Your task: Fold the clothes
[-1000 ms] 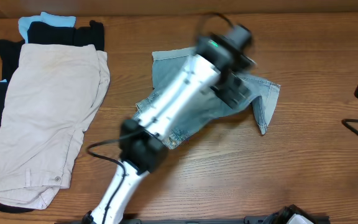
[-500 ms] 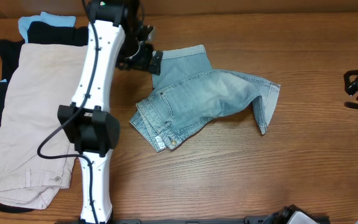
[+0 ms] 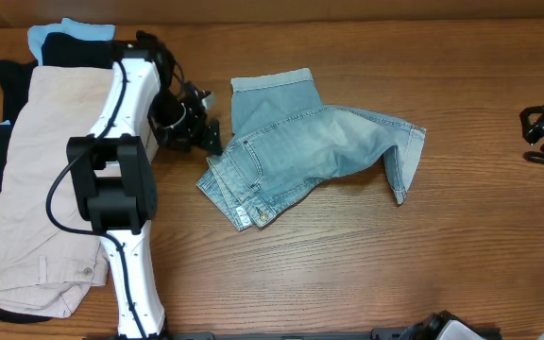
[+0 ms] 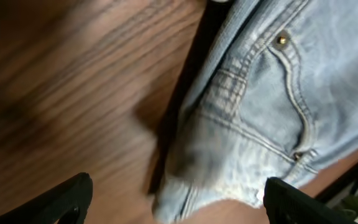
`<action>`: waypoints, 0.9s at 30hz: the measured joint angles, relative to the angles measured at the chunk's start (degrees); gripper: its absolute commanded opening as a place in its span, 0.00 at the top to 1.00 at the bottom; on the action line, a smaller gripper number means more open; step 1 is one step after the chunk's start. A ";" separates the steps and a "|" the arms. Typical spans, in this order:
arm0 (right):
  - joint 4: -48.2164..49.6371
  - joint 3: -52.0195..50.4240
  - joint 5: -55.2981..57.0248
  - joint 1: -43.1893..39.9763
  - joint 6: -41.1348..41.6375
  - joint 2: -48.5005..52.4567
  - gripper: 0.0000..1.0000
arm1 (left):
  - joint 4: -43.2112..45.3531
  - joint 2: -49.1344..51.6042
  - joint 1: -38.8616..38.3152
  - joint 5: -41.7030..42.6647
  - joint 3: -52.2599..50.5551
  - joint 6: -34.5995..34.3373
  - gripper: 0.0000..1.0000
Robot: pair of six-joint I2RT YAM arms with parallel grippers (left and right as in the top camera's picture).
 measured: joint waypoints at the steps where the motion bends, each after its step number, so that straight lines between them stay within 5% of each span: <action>1: -0.04 -0.02 0.02 0.00 -0.04 0.00 0.07 | 1.07 0.00 -0.33 0.22 -1.09 0.15 0.11; 6: -0.04 -0.02 -0.02 0.00 -0.04 0.00 0.07 | 6.69 0.00 -2.54 1.29 -5.46 1.05 0.25; 11: -0.07 -0.02 0.00 0.00 -0.04 0.00 0.07 | 8.50 -0.02 -4.11 2.36 -6.32 1.36 0.73; 14: -0.07 0.00 0.00 0.00 -0.07 0.00 0.07 | 8.57 -0.02 -4.46 2.23 -6.58 1.09 0.90; 27: -0.04 -0.02 0.00 0.00 -0.02 0.00 0.07 | -4.22 0.00 -4.46 1.29 3.80 -0.79 0.96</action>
